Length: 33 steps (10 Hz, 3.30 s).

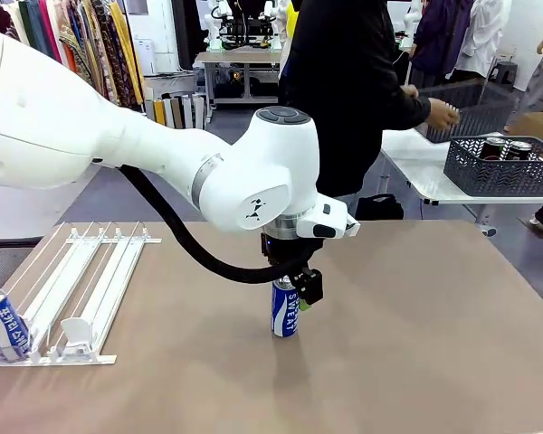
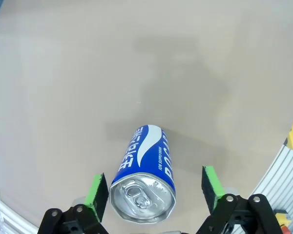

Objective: Retrieve and store the cans from the dispenser.
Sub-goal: Pick up one can from the Automatic Can Dispenser and place it in the middle of the table.

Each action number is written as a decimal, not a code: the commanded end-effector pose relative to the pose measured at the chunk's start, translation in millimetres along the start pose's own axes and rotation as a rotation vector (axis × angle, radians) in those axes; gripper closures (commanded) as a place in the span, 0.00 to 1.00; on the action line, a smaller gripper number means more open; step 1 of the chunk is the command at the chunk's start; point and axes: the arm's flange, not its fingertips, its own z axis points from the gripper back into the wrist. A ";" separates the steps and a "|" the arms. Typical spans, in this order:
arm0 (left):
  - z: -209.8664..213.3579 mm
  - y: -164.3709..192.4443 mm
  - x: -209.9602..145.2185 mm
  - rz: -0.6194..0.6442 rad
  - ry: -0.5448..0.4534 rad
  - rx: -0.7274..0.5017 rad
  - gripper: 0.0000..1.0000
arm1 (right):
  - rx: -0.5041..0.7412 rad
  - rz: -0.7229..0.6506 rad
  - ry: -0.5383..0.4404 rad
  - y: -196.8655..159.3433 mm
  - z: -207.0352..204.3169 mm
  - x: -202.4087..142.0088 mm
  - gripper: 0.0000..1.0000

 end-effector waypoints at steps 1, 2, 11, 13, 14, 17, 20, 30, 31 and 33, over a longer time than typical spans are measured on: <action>14.4 -5.5 -4.3 0.010 0.001 0.012 0.00 | 0.031 0.026 -0.019 0.9 -2.2 2.4 0.00; 35.1 -7.1 -12.1 0.048 -0.034 0.015 0.00 | 0.031 0.026 -0.019 0.9 -2.2 2.4 0.00; 273.4 183.9 -283.6 0.623 -0.365 -0.219 0.00 | 0.031 0.026 -0.019 0.9 -2.2 2.4 0.00; 281.8 229.8 -404.5 0.802 -0.479 -0.384 0.00 | 0.031 0.026 -0.019 0.9 -2.2 2.4 0.00; 276.1 235.0 -454.3 0.832 -0.568 -0.485 0.00 | 0.031 0.026 -0.019 0.9 -2.2 2.4 0.00; 234.1 222.2 -567.0 0.898 -0.822 -0.687 0.00 | 0.031 0.026 -0.019 0.9 -2.2 2.4 0.00; 234.0 224.1 -586.1 0.951 -0.811 -0.681 0.00 | 0.031 0.026 -0.019 0.9 -2.2 2.4 0.00; 233.5 223.7 -585.8 0.973 -0.791 -0.673 0.00 | 0.031 0.026 -0.019 0.9 -2.2 2.4 0.00; 232.6 222.7 -572.0 1.002 -0.653 -0.538 0.00 | 0.031 0.026 -0.019 0.9 -2.2 2.4 0.00; 212.3 208.6 -540.9 0.987 -0.417 -0.353 0.00 | 0.031 0.026 -0.019 0.9 -2.2 2.4 0.00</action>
